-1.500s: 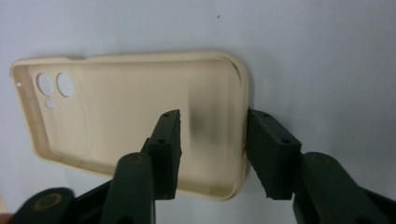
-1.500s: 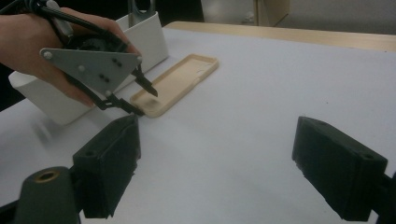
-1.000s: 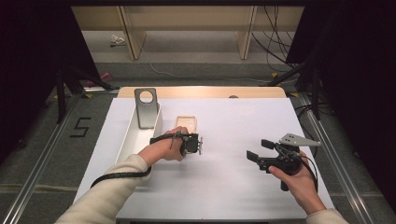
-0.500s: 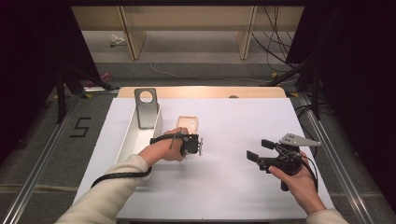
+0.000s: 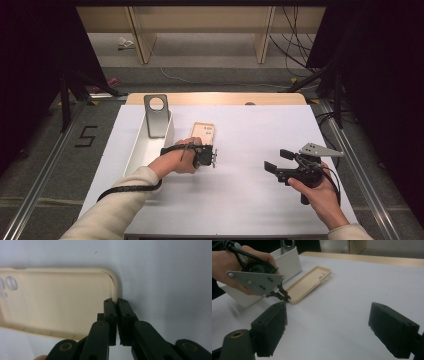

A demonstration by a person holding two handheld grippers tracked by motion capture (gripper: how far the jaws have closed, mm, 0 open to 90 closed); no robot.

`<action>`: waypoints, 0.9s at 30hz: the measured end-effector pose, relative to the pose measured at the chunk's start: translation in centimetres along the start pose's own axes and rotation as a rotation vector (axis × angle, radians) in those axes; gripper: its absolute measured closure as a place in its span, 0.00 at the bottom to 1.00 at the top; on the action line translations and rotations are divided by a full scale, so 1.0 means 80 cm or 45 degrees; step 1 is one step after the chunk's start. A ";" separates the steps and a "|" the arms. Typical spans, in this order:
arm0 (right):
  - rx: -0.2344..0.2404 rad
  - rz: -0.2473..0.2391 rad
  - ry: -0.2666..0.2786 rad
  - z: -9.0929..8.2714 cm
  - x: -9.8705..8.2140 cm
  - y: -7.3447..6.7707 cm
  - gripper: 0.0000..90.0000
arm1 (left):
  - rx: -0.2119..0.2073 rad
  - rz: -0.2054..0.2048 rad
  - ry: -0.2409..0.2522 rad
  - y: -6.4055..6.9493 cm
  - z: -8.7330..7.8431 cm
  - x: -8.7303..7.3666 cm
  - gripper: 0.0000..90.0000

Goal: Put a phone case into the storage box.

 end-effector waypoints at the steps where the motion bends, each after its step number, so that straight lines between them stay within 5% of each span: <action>1: 0.000 0.000 -0.001 0.000 0.000 0.000 0.18 | 0.019 0.011 0.002 0.000 -0.002 0.001 0.97; 10: -0.003 0.001 0.000 0.000 0.000 0.000 0.18 | 0.131 0.051 0.067 0.009 -0.046 0.020 0.97; 21: 0.001 0.003 -0.002 0.002 -0.001 -0.002 0.18 | 0.170 0.030 0.170 0.063 -0.074 0.041 0.97; 27: 0.008 0.011 0.000 0.004 0.000 -0.005 0.18 | 0.216 0.090 0.190 0.088 -0.084 0.051 0.97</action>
Point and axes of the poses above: each handheld gripper's, and its own axes: z roughly forward along the jaws, x roughly out of its top, y roughly to its right, the point moved 6 cm from there along z, roughly forward along the jaws, and after that the axes turned 15 degrees about z, right-handed, at the moved point
